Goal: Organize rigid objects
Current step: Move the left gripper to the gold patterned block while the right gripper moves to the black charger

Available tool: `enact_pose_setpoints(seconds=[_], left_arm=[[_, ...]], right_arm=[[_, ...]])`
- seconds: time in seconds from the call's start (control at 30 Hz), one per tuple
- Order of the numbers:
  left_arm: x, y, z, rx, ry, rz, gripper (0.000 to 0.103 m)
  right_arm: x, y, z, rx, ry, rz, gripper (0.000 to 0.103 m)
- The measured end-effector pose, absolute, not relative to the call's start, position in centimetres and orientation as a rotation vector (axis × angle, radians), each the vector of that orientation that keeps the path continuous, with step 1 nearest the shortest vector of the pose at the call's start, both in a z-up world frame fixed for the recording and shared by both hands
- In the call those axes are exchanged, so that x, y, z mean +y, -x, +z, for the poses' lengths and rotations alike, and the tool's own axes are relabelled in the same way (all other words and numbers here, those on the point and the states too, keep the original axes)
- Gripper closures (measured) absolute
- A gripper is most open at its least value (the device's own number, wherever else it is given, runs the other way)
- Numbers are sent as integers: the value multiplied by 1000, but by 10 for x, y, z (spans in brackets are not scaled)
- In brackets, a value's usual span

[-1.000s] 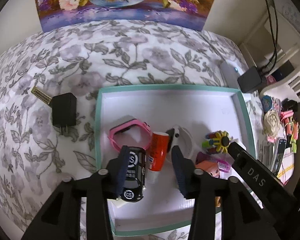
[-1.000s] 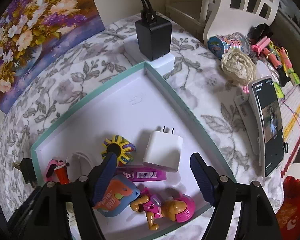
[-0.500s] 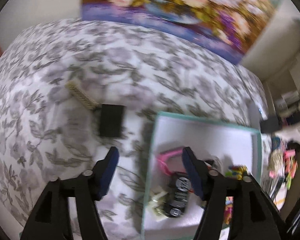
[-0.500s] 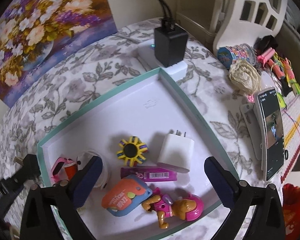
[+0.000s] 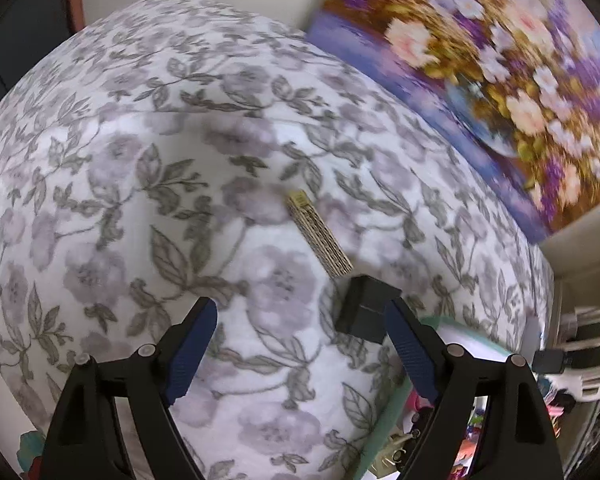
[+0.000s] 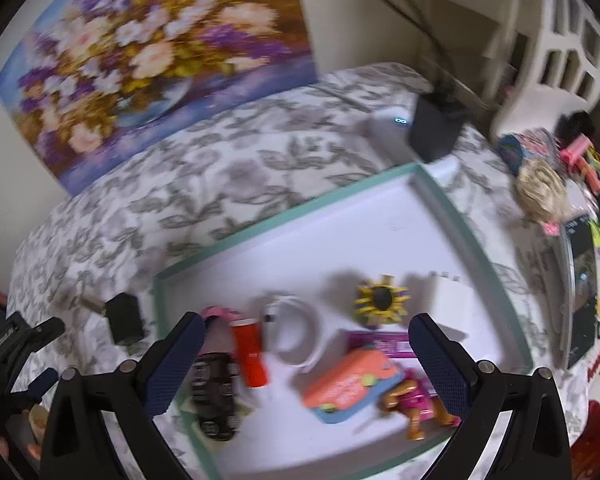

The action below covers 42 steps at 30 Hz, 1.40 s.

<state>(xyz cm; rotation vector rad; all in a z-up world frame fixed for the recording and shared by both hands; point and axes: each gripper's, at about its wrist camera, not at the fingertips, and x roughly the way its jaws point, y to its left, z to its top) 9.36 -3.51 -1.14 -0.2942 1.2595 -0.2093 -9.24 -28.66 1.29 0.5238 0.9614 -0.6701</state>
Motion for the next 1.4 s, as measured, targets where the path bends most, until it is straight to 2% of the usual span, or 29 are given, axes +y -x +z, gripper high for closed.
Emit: enact_pose_setpoints(seconds=[0.43, 0.8, 1.07, 1.4], left_arm=[[-5, -110, -8, 1185, 281, -183, 15], [2, -134, -26, 1197, 301, -192, 15], [-1, -146, -42, 1204, 359, -178, 15], [-14, -162, -58, 1229, 297, -163, 15]], right_arm=[[-224, 37, 12, 940, -431, -505, 0], [-185, 1, 0, 930, -354, -427, 0], [-169, -31, -19, 976, -321, -383, 19], [-160, -58, -41, 1021, -297, -355, 32]])
